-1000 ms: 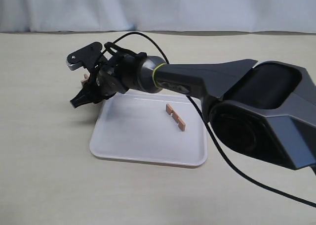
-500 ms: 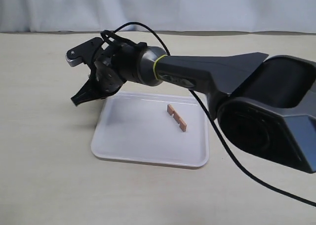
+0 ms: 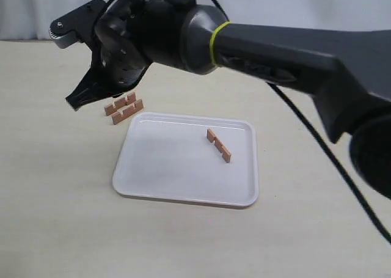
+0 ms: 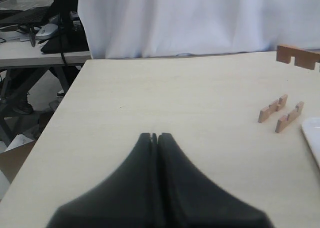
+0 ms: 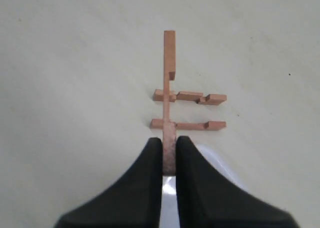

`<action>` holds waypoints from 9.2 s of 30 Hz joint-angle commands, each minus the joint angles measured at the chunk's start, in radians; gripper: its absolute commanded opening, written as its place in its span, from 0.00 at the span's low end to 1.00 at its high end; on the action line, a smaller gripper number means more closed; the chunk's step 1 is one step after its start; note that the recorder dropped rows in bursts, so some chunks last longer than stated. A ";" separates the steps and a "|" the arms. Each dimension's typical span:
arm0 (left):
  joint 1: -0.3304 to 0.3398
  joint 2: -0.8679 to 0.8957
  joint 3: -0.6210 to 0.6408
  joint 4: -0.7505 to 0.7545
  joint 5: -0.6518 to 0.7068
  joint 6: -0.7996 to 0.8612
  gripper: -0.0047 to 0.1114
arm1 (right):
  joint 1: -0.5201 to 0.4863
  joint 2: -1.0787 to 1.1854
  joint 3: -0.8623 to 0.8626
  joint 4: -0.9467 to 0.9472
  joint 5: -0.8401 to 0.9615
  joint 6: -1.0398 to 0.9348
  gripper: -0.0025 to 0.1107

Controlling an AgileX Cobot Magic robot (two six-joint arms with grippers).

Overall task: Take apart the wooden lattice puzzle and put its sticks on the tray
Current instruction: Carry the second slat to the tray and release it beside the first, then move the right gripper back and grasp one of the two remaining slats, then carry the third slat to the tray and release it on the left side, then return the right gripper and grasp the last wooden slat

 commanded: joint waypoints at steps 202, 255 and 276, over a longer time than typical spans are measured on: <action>0.001 -0.002 0.001 0.000 -0.008 -0.001 0.04 | -0.070 -0.235 0.610 0.301 -0.681 -0.235 0.99; 0.001 -0.002 0.001 0.000 -0.008 -0.001 0.04 | 0.045 0.371 -0.132 -0.782 -0.163 1.212 0.99; 0.001 -0.002 0.001 0.000 -0.008 -0.001 0.04 | 0.042 0.393 -0.132 -0.846 -0.165 1.265 0.75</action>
